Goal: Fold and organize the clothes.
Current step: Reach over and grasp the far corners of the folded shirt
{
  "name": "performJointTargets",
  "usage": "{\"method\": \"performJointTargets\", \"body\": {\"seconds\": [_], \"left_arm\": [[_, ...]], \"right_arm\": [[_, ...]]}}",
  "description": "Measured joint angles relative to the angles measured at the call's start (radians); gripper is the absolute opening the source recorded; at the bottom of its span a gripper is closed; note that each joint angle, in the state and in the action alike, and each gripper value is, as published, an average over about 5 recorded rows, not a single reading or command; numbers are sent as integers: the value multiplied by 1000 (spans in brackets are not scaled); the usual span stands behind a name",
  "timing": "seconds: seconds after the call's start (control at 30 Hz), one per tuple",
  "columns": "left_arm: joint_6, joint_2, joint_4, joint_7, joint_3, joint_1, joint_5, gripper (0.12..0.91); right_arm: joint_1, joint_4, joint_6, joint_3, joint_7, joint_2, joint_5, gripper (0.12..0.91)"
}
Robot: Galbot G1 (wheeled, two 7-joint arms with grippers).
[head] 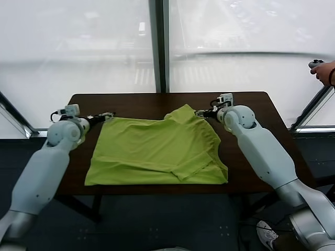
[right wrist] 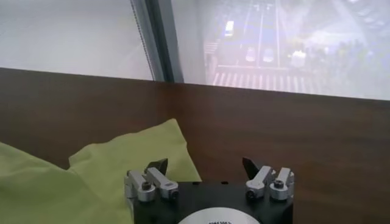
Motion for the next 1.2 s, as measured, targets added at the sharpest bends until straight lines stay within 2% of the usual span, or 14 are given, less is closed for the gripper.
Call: {"method": "performJointTargets", "body": {"seconds": [0.17, 0.57, 0.73, 0.87, 0.93, 1.1, 1.2], "left_arm": [[-12, -5, 28, 6, 7, -8, 15, 901], [-23, -5, 54, 15, 10, -9, 27, 745], [-30, -6, 66, 20, 12, -14, 30, 697], [-38, -10, 78, 27, 14, -21, 33, 624], [-40, -14, 83, 30, 15, -24, 35, 572], [-42, -25, 88, 34, 18, -27, 36, 369], [-43, -28, 88, 35, 19, -27, 39, 260]], "right_arm": [[4, -12, 13, 0, 0, 4, 0, 786], [11, -36, 25, 7, -1, 21, -5, 725], [12, -45, 26, 10, -2, 25, -7, 661], [12, -50, 27, 11, -4, 29, -9, 562], [12, -50, 28, 11, -5, 29, -10, 472], [12, -49, 33, 11, -6, 26, -11, 190], [11, -45, 44, 12, -6, 22, -13, 138]]}}
